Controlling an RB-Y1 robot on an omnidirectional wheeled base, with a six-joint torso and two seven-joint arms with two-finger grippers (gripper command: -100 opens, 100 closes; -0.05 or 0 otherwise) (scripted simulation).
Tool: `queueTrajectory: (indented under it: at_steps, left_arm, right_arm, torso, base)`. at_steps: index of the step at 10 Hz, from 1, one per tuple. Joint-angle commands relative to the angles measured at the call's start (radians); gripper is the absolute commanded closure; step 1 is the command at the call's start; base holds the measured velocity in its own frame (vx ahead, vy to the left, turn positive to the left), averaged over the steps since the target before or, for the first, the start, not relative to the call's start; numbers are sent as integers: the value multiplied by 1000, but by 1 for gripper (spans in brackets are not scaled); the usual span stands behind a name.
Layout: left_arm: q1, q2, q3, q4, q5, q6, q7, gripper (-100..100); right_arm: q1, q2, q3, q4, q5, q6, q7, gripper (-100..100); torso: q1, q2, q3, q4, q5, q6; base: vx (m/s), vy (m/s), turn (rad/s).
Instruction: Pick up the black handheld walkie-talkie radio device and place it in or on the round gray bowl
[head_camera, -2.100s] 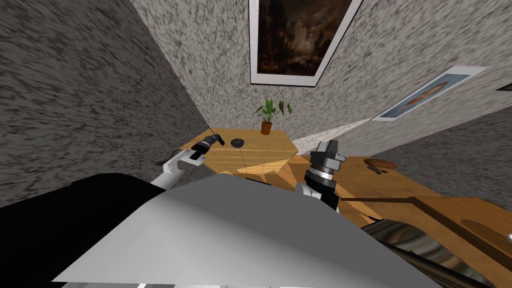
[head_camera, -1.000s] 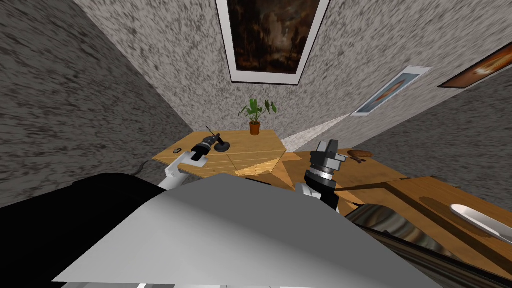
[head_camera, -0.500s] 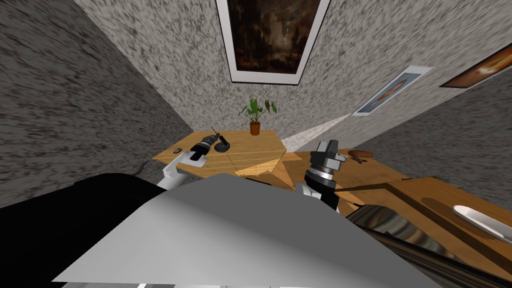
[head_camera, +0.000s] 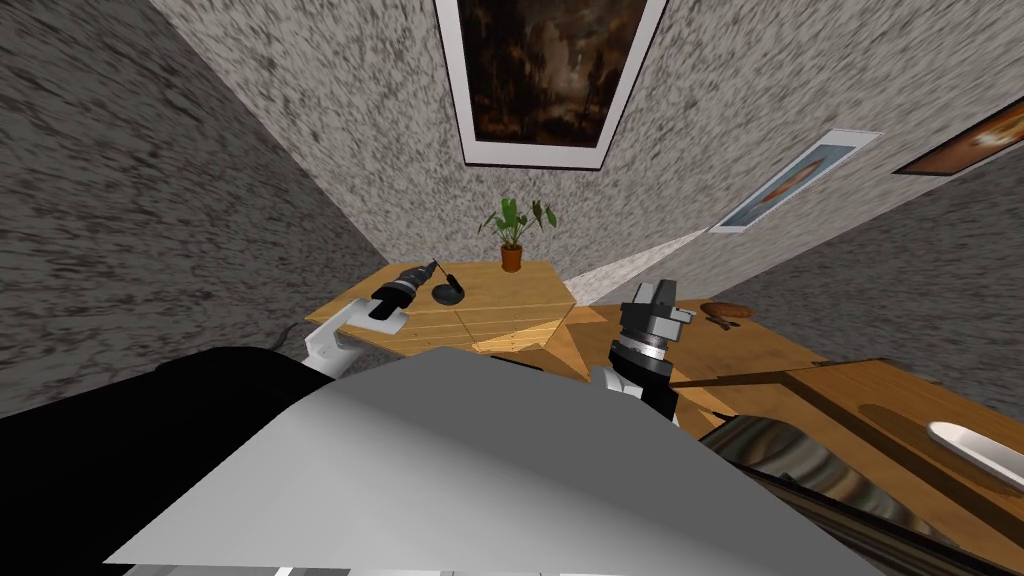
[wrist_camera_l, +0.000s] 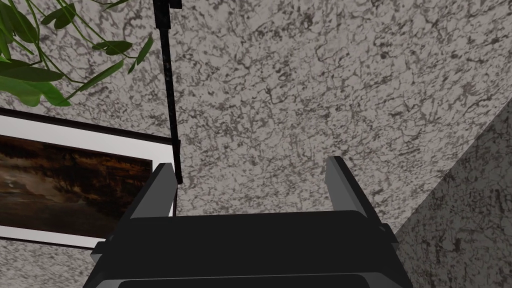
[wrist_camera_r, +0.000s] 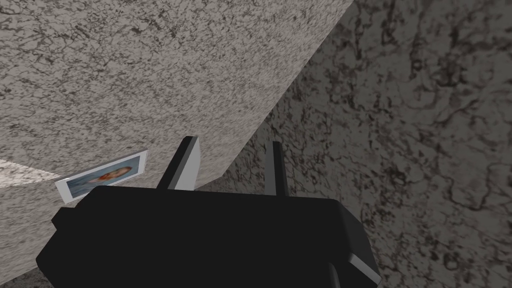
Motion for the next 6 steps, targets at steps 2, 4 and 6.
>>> queueTrajectory:
  at_steps: [2,4,6]
  left_arm:
    - [30,31,14,-67,26,53,11,-100]
    - [30,38,15,-76,31,61,12,-100]
    - [31,39,15,-78,32,66,13,0]
  right_arm:
    - [0,0,0,0,0,0,0,0]
    - [0,0,0,0,0,0,0,0]
    - [0,0,0,0,0,0,0,0]
  torso:
    - [0,0,0,0,0,0]
    - [0,0,0,0,0,0]
    - [-1,1,1,0,0,0]
  base:
    - [25,18,17]
    - [20,10,8]
    - [0,0,0]
